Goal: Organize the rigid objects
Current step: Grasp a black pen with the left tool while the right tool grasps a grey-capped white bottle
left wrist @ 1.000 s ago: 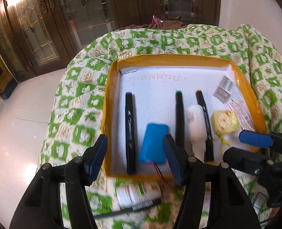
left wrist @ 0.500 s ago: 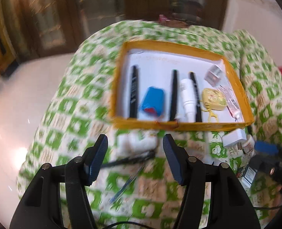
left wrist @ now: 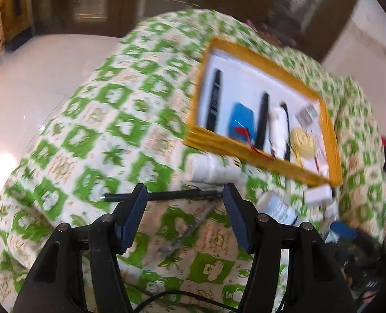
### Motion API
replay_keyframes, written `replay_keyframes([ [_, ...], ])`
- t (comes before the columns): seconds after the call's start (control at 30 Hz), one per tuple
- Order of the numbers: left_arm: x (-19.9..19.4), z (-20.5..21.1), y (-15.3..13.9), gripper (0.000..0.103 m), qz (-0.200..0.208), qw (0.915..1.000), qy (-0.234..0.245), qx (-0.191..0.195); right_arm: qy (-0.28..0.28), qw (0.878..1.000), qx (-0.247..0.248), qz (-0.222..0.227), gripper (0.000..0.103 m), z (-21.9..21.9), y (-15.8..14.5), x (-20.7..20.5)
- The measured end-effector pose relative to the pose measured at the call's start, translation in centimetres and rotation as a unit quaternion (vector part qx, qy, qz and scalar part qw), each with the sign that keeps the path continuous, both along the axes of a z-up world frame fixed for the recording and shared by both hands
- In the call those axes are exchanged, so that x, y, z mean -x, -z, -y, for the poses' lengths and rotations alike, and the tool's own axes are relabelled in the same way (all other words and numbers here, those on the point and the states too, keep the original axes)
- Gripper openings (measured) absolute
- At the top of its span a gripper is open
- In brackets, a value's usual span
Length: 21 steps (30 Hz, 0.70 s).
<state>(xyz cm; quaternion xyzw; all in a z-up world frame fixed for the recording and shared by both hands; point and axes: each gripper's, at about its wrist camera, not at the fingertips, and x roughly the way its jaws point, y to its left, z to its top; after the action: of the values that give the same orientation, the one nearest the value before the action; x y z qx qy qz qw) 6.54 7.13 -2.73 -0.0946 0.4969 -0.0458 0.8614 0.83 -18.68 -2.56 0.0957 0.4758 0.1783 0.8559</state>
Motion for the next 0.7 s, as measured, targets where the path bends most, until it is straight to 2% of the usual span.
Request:
replay_keyframes([
  [0.1,-1.2,1.5,-0.3,0.059,-0.013,0.9980,0.052,-0.035,0.004,1.000,-0.003,-0.001,0.085,0.1,0.0,-0.1],
  [0.17,-1.8,2.9,-0.9,0.059,-0.015,0.9895,0.113,-0.089,0.004,1.000,-0.004,-0.002,0.085,0.2,0.0,-0.1],
  [0.2,-1.9,3.7,-1.2,0.059,-0.014,0.9813,0.143,-0.128,0.003,1.000,-0.004,-0.002,0.085,0.2,0.0,-0.1],
  [0.23,-1.8,4.7,-1.2,0.059,-0.012,0.9651,0.182,-0.189,0.003,1.000,-0.004,-0.001,0.085,0.2,0.0,-0.1],
  [0.3,-1.5,5.7,-0.5,0.055,-0.016,0.9349,0.234,-0.266,0.004,1.000,-0.003,-0.001,0.085,0.1,0.1,-0.1],
  [0.37,-1.3,5.8,0.6,0.045,-0.030,0.9202,0.261,-0.290,0.004,1.000,-0.002,-0.002,0.085,0.1,0.1,-0.1],
  [0.43,-1.4,5.4,1.9,0.039,-0.046,0.9153,0.268,-0.297,0.004,1.000,0.000,0.000,0.085,0.0,0.1,0.0],
  [0.47,-1.5,5.1,2.6,0.035,-0.057,0.9166,0.267,-0.292,0.003,1.000,0.002,0.000,0.085,-0.1,0.1,0.0],
  [0.6,-1.8,4.7,3.1,0.034,-0.070,0.9189,0.273,-0.276,-0.002,1.000,0.008,0.000,0.085,-0.4,0.1,-0.1],
  [0.7,-2.3,4.7,4.1,0.031,-0.094,0.9148,0.276,-0.279,-0.007,1.000,0.008,-0.004,0.085,-0.7,0.0,-0.6],
])
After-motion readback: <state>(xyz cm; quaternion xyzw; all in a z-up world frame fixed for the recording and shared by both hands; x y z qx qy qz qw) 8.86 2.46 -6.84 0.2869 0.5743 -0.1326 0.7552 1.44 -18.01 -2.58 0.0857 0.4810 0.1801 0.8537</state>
